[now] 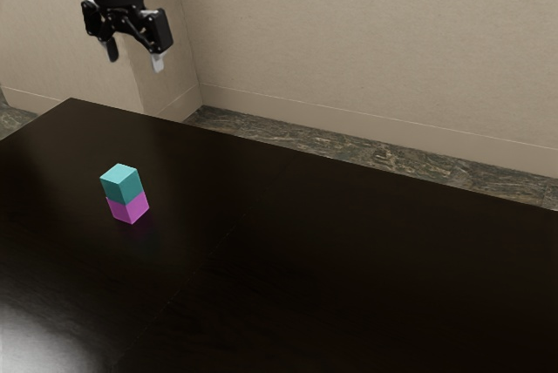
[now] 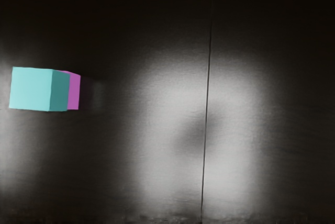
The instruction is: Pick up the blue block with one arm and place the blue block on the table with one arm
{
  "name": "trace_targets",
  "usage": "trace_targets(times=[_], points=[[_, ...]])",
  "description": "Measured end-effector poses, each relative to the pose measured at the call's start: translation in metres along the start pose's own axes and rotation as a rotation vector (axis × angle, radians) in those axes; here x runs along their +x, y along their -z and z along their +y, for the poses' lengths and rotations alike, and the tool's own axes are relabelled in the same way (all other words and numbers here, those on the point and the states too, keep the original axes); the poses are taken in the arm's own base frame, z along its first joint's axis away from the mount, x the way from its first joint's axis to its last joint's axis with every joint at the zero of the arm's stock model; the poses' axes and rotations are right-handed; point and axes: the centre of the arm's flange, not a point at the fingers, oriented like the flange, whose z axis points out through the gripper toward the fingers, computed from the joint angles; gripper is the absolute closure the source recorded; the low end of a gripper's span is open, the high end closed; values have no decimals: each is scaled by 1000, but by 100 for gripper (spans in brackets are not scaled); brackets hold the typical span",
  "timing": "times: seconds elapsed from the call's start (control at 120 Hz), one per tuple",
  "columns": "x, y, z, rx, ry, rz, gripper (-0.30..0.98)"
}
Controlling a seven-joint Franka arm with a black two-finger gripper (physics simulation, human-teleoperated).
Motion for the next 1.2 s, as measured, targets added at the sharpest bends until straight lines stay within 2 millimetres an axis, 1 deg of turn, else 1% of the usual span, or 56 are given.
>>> trace_targets(times=[0.217, 0.258, 0.283, 0.317, 0.342, 0.375, 0.417, 0.483, 0.642, 0.733, 0.75, 0.8, 0.858, 0.883, 0.917, 0.967, 1.058, 1.125, 1.167, 1.2], points=[[-4, -2, -1, 16, 32, -31, 0], [-5, 1, -1, 16, 37, -31, 0], [-7, 13, -3, 15, 43, -11, 0], [-14, 46, -7, 10, 54, 47, 0], [-19, 63, -9, 7, 61, 74, 0], [-23, 75, -10, 3, 67, 91, 0], [-27, 82, -10, -5, 71, 94, 0], [-30, 85, -10, -11, 76, 86, 0], [-32, 83, -9, -16, 85, 61, 0], [-29, 77, -8, -16, 88, 44, 0], [-27, 74, -8, -17, 88, 39, 0], [-24, 52, -5, -17, 81, -3, 0], [-35, 14, -2, -12, 59, -59, 0], [-41, -1, -4, -11, 55, -77, 0], [-50, -23, -12, -5, 62, -100, 0], [-62, -52, -27, -1, 81, -115, 0], [-71, -98, -46, 13, 98, -138, 0], [-77, -123, -54, 24, 99, -147, 0], [-78, -132, -60, 27, 102, -142, 0], [-78, -136, -68, 29, 113, -133, 0]])
